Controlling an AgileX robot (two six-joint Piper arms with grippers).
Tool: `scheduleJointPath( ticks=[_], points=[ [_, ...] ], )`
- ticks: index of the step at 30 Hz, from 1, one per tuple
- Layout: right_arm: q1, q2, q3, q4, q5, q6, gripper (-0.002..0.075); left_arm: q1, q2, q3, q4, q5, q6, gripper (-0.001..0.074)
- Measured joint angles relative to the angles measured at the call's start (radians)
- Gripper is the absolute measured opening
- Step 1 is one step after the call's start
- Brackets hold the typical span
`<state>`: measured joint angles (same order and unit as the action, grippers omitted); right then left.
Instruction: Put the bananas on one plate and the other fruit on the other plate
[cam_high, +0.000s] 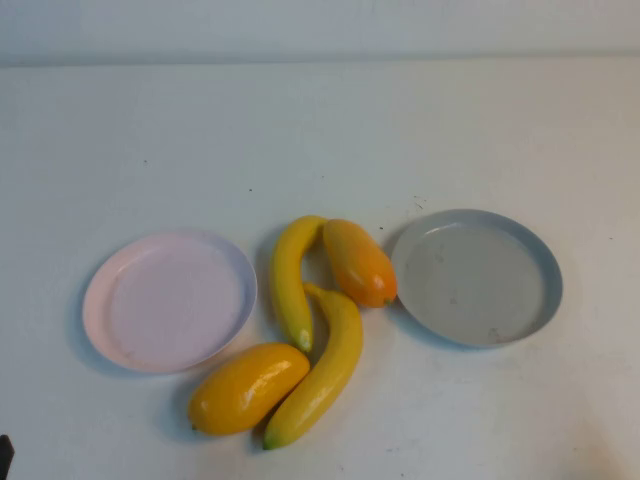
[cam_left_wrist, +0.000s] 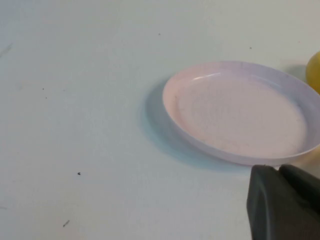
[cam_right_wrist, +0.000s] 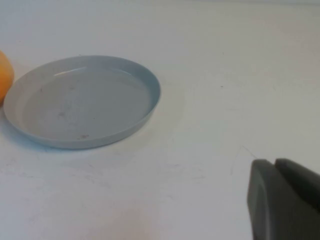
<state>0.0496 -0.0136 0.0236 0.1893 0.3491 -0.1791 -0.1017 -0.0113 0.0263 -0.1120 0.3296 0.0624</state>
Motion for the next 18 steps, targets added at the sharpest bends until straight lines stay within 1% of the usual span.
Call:
scheduleJointPath(
  ticks=[13, 18],
  points=[
    [0.0, 0.0, 0.0, 0.0, 0.0, 0.0, -0.0017, 0.0, 0.0, 0.0, -0.008, -0.005, -0.01, -0.0005],
    [0.0, 0.0, 0.0, 0.0, 0.0, 0.0, -0.0017, 0.0, 0.0, 0.0, -0.073, -0.031, -0.069, -0.0005]
  ],
)
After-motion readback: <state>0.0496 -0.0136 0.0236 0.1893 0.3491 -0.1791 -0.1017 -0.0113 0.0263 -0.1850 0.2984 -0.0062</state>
